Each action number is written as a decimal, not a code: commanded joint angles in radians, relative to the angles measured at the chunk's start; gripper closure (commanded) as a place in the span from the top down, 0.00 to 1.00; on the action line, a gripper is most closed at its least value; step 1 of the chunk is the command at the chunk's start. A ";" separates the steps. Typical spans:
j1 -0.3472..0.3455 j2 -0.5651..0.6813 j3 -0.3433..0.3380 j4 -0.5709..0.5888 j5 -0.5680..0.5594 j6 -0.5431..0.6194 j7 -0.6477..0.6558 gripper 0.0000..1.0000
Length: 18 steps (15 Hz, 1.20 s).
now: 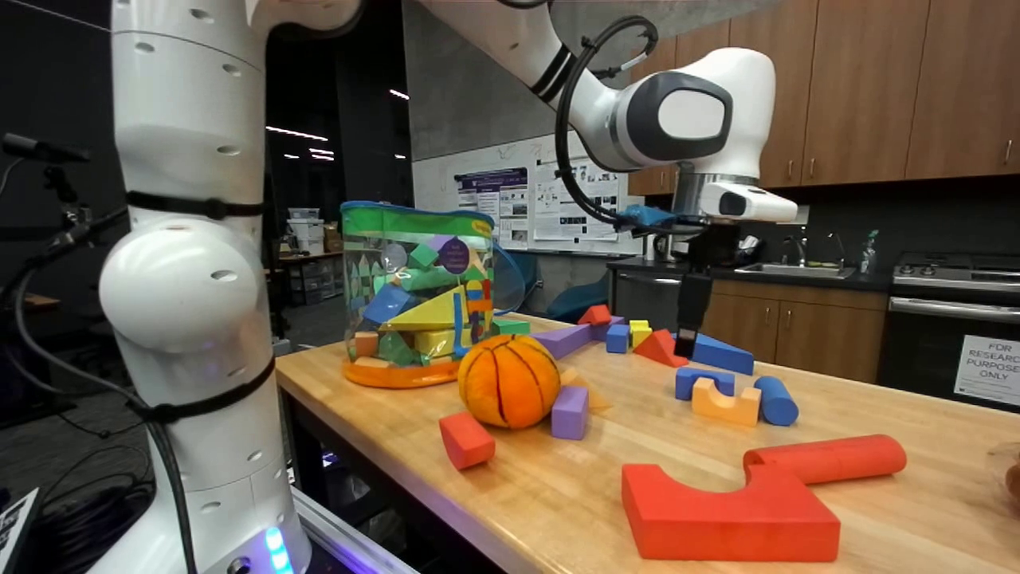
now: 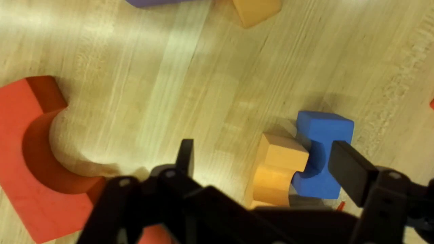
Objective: Transfer the cream block to the bag
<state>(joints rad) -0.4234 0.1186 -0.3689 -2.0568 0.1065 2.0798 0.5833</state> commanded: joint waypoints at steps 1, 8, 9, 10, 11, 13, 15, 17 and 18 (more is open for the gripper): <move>0.004 0.128 -0.028 0.131 0.039 -0.046 0.046 1.00; 0.032 0.230 -0.040 0.204 0.004 0.002 0.161 1.00; 0.037 0.240 -0.044 0.206 -0.004 0.025 0.187 1.00; 0.041 0.251 -0.048 0.212 -0.012 0.048 0.212 1.00; 0.043 0.262 -0.051 0.216 -0.020 0.059 0.233 1.00; 0.047 0.280 -0.054 0.223 -0.036 0.075 0.271 1.00; 0.049 0.290 -0.056 0.223 -0.051 0.087 0.297 1.00; 0.051 0.294 -0.056 0.222 -0.059 0.095 0.317 1.00; 0.050 0.293 -0.056 0.220 -0.061 0.099 0.321 1.00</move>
<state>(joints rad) -0.3923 0.4036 -0.4055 -1.8473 0.0629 2.1710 0.8658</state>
